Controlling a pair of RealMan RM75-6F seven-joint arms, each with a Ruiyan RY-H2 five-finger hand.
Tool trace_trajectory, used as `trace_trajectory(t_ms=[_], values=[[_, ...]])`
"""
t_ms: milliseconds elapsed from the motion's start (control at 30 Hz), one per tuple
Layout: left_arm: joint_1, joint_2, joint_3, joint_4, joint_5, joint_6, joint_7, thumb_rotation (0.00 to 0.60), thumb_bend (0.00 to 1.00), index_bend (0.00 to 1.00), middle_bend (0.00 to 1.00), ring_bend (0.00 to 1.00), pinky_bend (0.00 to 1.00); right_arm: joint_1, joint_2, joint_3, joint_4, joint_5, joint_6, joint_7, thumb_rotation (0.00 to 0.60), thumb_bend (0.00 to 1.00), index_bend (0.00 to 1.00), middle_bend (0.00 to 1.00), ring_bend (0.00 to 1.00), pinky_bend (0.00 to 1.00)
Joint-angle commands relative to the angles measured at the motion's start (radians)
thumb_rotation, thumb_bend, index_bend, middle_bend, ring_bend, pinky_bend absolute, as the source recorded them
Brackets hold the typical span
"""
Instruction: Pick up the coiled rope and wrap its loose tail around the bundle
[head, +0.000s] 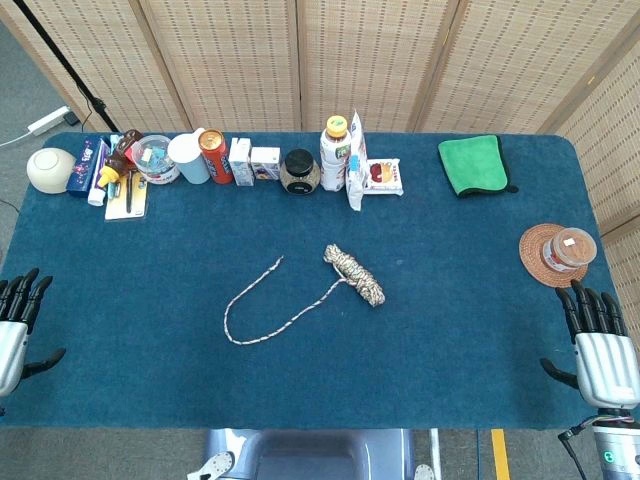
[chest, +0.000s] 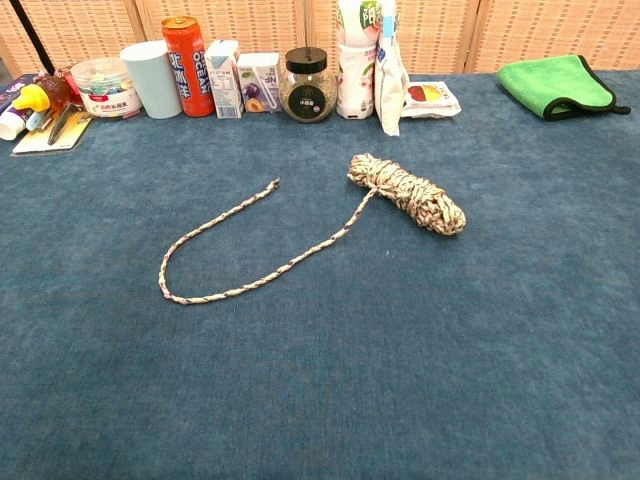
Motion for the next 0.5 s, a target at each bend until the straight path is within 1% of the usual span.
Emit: trace_trajectory(t_ms=[33, 233, 500], values=[[-0.002, -0.001, 0.000, 0.001, -0.002, -0.004, 0.001, 0.600, 0.01, 0.00, 0.00, 0.00, 0.00, -0.002, -0.001, 0.001, 0.001, -0.003, 0.005, -0.001, 0.600, 0.00, 0.00, 0.00, 0.00, 0.00], [-0.008, -0.006, -0.001, -0.001, -0.012, -0.022, 0.017, 0.600, 0.01, 0.00, 0.00, 0.00, 0.00, -0.001, 0.000, 0.001, 0.001, 0.004, -0.003, -0.001, 0.600, 0.00, 0.00, 0.00, 0.00, 0.00], [-0.017, -0.008, 0.006, -0.007, 0.004, -0.035, 0.019, 0.600, 0.01, 0.00, 0.00, 0.00, 0.00, 0.007, -0.001, -0.002, -0.006, 0.008, -0.026, 0.008, 0.600, 0.00, 0.00, 0.00, 0.00, 0.00]])
